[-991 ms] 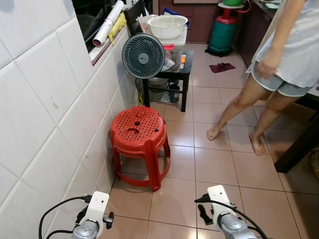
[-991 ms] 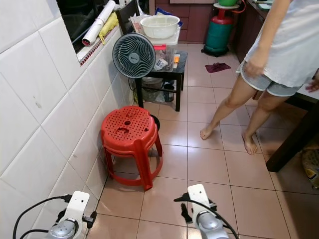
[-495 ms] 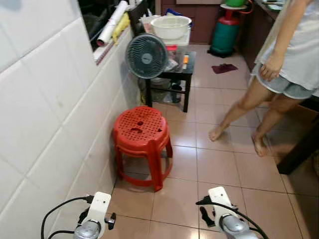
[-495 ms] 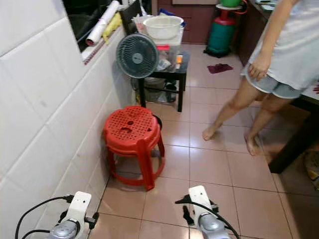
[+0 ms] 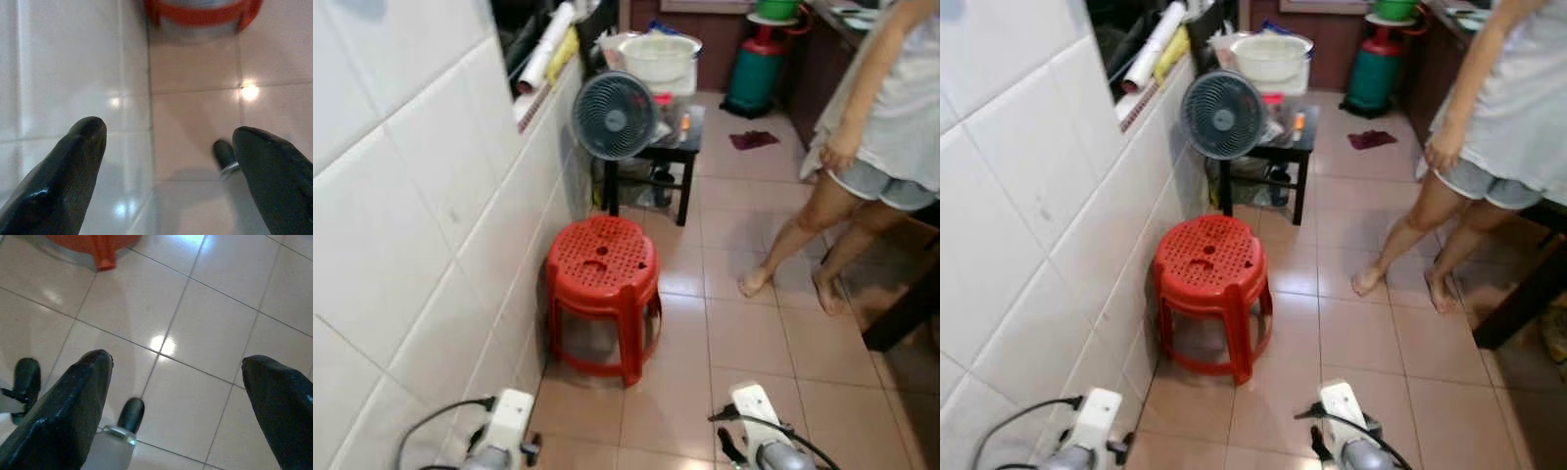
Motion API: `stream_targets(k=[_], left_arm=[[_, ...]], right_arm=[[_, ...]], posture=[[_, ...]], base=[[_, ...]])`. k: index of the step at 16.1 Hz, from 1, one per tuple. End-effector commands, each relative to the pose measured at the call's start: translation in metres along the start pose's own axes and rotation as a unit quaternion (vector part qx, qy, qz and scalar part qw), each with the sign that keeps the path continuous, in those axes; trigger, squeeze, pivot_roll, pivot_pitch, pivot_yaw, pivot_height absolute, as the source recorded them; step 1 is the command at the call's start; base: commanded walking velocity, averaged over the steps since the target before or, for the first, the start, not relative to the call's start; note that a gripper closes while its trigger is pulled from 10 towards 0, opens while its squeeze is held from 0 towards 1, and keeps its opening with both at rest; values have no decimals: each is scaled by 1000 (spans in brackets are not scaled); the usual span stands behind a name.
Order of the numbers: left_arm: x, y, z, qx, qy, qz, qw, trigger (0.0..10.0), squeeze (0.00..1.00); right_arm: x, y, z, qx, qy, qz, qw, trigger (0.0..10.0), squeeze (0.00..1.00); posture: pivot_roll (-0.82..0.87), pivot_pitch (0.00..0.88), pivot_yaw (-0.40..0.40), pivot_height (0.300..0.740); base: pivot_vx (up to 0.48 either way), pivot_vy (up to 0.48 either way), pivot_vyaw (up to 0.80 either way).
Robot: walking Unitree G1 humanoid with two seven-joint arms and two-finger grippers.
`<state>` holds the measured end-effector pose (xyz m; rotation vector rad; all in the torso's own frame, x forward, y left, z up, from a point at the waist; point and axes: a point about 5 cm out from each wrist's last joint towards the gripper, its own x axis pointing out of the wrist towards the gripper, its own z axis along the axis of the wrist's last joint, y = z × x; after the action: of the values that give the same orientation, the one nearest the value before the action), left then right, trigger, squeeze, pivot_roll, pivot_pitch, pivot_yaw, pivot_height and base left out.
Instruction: Setting the table
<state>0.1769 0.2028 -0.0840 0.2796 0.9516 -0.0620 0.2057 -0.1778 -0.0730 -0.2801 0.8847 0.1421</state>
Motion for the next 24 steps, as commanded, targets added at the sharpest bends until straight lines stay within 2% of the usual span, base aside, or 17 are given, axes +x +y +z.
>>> stream_targets(k=[1,6,15,17,18,20,22,24], left_arm=[[1,-2,8,4,-10,-6,1000,10000,0],[2,-1,9,8,-11,-4,1000,10000,0],[2,-2,12,-5,-19,-4,1000,10000,0],[3,-3,15,-18,-26,-7,999,10000,0],[3,-4,20,-30,-34,-5,999,10000,0],[4,-4,28,-46,-44,3,998,10000,0],[7,-5,46,-74,-61,11,995,10000,0],[8,-7,58,-81,-72,6,994,10000,0]], right_arm=[[-2,-1,-9,1,13,-3,1000,10000,0],[-2,-1,-12,-2,21,-5,1000,10000,0],[-3,1,-17,-2,31,-1,1000,10000,0],[-3,-2,-19,38,37,-8,999,10000,0],[-4,-8,-19,61,39,-16,997,10000,0],[-4,-13,-18,80,36,-22,996,10000,0],[-1,-21,-3,124,16,-32,992,10000,0],[1,-23,10,146,-1,-33,989,10000,0]], posture=[[-110,0,17,740],[-109,0,18,740],[-107,0,10,740],[-102,0,-4,740],[-98,0,-18,740],[-96,0,-29,740],[-89,0,-49,740],[-94,0,-42,740]], base=[[262,0,0],[0,0,-575],[0,0,0],[0,0,0],[0,0,0],[0,0,0],[0,0,0],[0,0,0]])
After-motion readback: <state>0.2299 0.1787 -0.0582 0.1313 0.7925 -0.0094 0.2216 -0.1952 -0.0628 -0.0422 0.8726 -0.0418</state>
